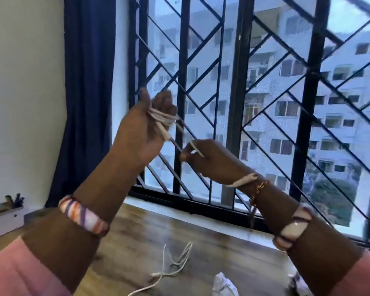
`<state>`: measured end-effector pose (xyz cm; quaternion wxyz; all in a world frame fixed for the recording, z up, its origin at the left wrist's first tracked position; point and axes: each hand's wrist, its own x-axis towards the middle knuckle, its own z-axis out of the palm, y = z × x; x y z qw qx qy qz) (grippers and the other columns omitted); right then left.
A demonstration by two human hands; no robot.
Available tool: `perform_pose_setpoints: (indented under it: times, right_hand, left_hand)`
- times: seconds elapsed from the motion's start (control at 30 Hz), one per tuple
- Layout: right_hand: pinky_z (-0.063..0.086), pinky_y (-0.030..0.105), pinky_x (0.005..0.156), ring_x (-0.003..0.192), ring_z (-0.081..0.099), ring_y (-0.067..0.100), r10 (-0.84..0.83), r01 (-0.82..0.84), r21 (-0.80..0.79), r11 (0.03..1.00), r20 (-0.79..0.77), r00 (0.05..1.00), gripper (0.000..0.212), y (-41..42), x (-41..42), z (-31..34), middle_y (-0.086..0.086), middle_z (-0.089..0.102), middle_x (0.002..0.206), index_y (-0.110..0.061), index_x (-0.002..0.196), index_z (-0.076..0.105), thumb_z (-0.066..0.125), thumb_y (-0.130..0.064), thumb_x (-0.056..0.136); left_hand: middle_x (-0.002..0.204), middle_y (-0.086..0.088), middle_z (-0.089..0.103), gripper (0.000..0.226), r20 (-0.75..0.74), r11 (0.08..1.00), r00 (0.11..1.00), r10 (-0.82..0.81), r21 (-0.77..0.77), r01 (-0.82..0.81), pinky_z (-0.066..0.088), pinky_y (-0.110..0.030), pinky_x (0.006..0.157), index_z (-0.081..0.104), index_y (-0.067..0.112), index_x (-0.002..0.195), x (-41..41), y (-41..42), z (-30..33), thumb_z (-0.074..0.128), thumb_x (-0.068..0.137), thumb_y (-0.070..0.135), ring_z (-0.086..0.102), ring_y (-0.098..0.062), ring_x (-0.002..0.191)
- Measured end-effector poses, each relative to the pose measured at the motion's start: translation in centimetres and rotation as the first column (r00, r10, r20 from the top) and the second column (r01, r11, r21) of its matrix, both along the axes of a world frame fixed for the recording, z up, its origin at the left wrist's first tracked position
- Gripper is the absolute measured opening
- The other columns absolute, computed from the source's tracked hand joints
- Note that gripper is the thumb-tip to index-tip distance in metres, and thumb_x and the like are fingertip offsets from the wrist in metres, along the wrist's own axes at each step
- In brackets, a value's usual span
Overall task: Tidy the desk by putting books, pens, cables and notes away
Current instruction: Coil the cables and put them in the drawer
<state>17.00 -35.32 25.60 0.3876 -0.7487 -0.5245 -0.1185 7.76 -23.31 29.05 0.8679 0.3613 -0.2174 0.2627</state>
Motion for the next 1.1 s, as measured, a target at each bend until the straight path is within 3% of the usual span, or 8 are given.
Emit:
perform_pose_setpoints:
  times: [0.1, 0.2, 0.3, 0.53, 0.73, 0.83, 0.93, 1.1]
  right_hand:
    - [0.035, 0.014, 0.036, 0.034, 0.043, 0.001, 0.018, -0.037, -0.163, 0.986, -0.115, 0.993, 0.009, 1.5, -0.5, 0.3, -0.003, 0.048, 0.053, -0.007, 0.092, 0.059, 0.058, -0.015, 0.09]
    - [0.041, 0.02, 0.037, 0.038, 0.044, 0.011, 0.004, -0.057, -0.337, 0.94, -0.157, 0.988, 0.006, 1.5, -0.7, 1.2, 0.003, 0.048, 0.054, -0.01, 0.095, 0.058, 0.055, -0.014, 0.092]
    - [0.04, 0.022, 0.042, 0.041, 0.044, 0.008, -0.093, 0.113, -0.346, 0.931, 0.073, 0.993, 0.018, 1.1, -0.1, 2.5, 0.001, 0.047, 0.056, -0.007, 0.094, 0.065, 0.053, -0.02, 0.093]
    - [0.042, 0.032, 0.071, 0.071, 0.051, 0.003, -0.43, 0.414, 0.155, 0.897, 0.521, 0.738, 0.034, 1.0, 2.2, 4.8, -0.018, 0.05, 0.072, -0.028, 0.093, 0.073, 0.048, -0.049, 0.087]
    - [0.048, 0.031, 0.065, 0.074, 0.064, 0.026, -0.506, 0.47, 0.217, 0.856, 0.54, 0.673, 0.018, 2.9, 0.3, 3.8, 0.01, 0.067, 0.074, -0.006, 0.074, 0.069, 0.057, -0.013, 0.086]
    - [0.058, 0.044, 0.075, 0.077, 0.068, 0.033, -0.239, 0.23, 0.148, 0.962, 0.05, 0.97, 0.015, 3.2, -1.5, 3.9, 0.028, 0.068, 0.085, 0.008, 0.089, 0.067, 0.059, -0.004, 0.086]
    - [0.055, 0.035, 0.083, 0.083, 0.064, 0.028, 0.118, 0.006, 0.264, 0.965, -0.453, 0.883, 0.024, 3.7, -2.4, 3.3, 0.023, 0.067, 0.098, 0.003, 0.099, 0.064, 0.045, -0.012, 0.095]
    - [0.054, 0.027, 0.077, 0.078, 0.065, 0.015, 0.17, -0.066, 0.242, 0.968, -0.437, 0.883, 0.026, 5.9, -4.0, 0.9, 0.006, 0.069, 0.084, -0.002, 0.098, 0.066, 0.055, -0.024, 0.09]
  left_hand:
    - [0.069, 0.0, 0.072, 0.032, 0.117, 0.813, 0.836, 0.536, 0.196, -0.548, 0.058, -0.024, 0.066, 0.054, 0.006, 0.086, 3.6, 1.5, -0.1, 0.034, 0.1, 0.027, 0.07, -0.008, 0.064]
    - [0.09, -0.016, 0.069, 0.042, 0.605, -0.133, 0.171, 0.778, 0.425, -0.896, 0.052, -0.039, 0.07, 0.053, -0.001, 0.102, 6.3, 4.3, -1.6, 0.038, 0.097, 0.038, 0.067, -0.03, 0.078]
    - [0.088, -0.025, 0.065, 0.04, 0.749, -0.485, 0.152, 0.645, 0.554, -0.677, 0.042, -0.038, 0.061, 0.053, -0.002, 0.101, 7.2, 6.4, -2.0, 0.041, 0.096, 0.035, 0.063, -0.04, 0.075]
    - [0.03, 0.004, 0.038, 0.063, 0.137, 0.372, 0.947, 0.292, 0.895, -0.244, 0.033, -0.015, 0.039, 0.057, 0.014, 0.056, 4.9, 4.7, -1.4, 0.023, 0.088, 0.056, 0.038, -0.006, 0.032]
    - [0.03, 0.01, 0.033, 0.05, 0.175, 0.67, 0.975, 0.138, 0.708, -0.222, 0.03, -0.021, 0.044, 0.053, 0.017, 0.055, 4.6, 3.5, -1.2, 0.037, 0.097, 0.038, 0.032, -0.007, 0.031]
    - [0.037, 0.004, 0.044, 0.05, 0.161, 0.764, 0.976, 0.15, 0.607, -0.218, 0.038, -0.026, 0.052, 0.056, 0.017, 0.053, 4.9, 3.9, -1.8, 0.039, 0.097, 0.032, 0.044, -0.018, 0.041]
    - [0.066, -0.013, 0.044, 0.053, 0.08, 0.85, 0.992, 0.092, 0.512, -0.12, 0.044, -0.037, 0.07, 0.062, 0.018, 0.052, 4.8, 5.3, -2.5, 0.04, 0.097, 0.034, 0.046, -0.029, 0.068]
    - [0.038, 0.005, 0.042, 0.061, -0.049, 0.896, 0.99, 0.13, 0.434, -0.096, 0.044, -0.016, 0.043, 0.06, 0.016, 0.044, 2.0, 6.9, -3.9, 0.038, 0.097, 0.034, 0.043, -0.007, 0.036]
